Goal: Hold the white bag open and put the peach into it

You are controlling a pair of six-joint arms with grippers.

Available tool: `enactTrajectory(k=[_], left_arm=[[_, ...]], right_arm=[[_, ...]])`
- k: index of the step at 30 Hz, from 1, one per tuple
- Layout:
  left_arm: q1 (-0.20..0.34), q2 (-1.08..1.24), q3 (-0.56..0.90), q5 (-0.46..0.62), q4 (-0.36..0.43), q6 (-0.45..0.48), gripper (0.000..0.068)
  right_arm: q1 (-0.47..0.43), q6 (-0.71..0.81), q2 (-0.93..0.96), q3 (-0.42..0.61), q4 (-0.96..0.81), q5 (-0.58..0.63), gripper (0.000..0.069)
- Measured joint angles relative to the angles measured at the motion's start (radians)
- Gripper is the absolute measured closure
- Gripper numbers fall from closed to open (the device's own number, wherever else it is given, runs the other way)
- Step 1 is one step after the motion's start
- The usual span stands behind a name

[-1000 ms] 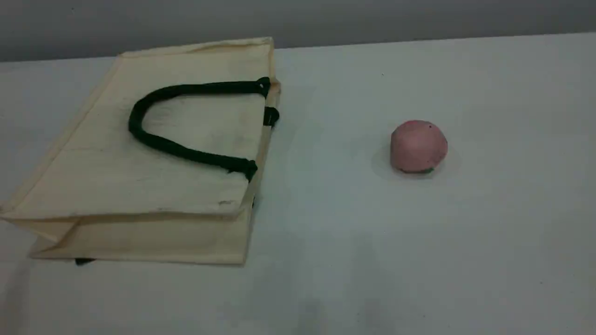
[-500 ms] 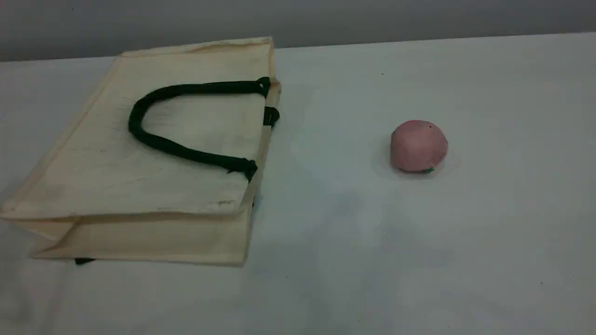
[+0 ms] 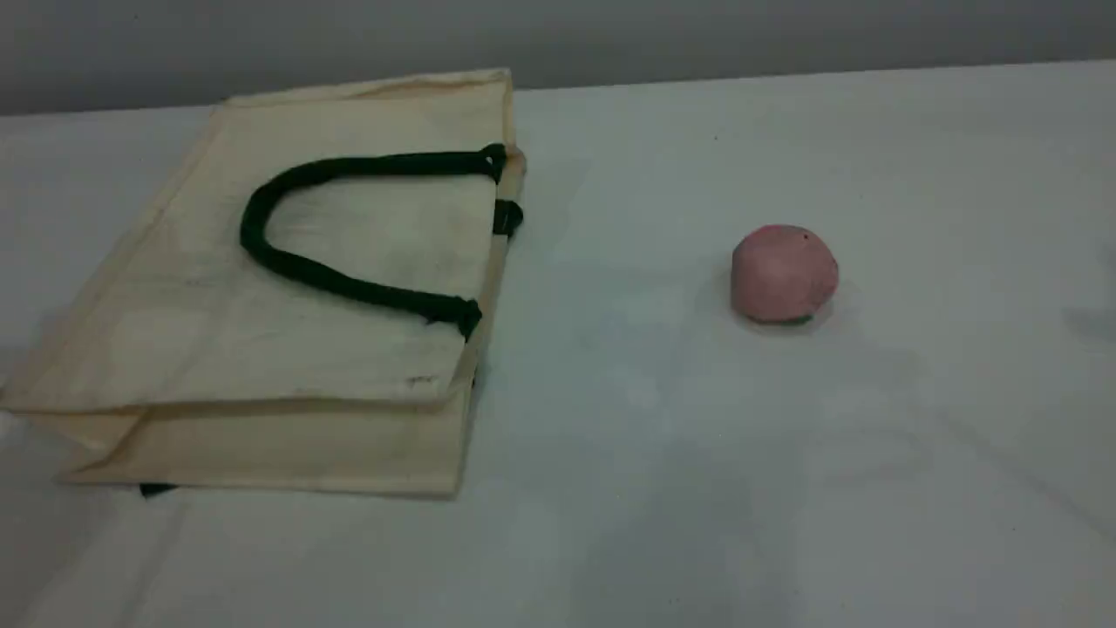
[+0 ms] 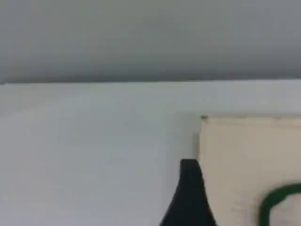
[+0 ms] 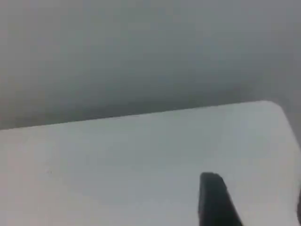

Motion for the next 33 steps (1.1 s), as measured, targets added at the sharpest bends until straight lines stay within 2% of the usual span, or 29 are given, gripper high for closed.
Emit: enactTrajectory(k=[6,12,15,24,33], left_arm=[[-0.069,0.037,-0.019,0.027,-0.019,-0.003,0.0163],[-0.072,0.134,-0.019,0.059,-0.123,0.002,0.0163],[-0.072,0.2,-0.019,0.091,-0.126,0.005,0.0163],[-0.08,0.364,-0.019,-0.024,-0.154,0.008,0.0163],[-0.083,0.437,-0.019,-0.074,-0.15,0.008,0.0163]], right_arm=[[0.0,-0.001,0.058,0.0,0.066,-0.02,0.0359],[0.0,-0.037,0.078,0.0,0.066,-0.008,0.0359],[0.0,-0.055,0.078,0.0,0.066,-0.008,0.0359],[0.0,-0.055,0.078,0.0,0.068,-0.025,0.0359],[0.0,-0.055,0.138,0.0,0.069,-0.038,0.0359]])
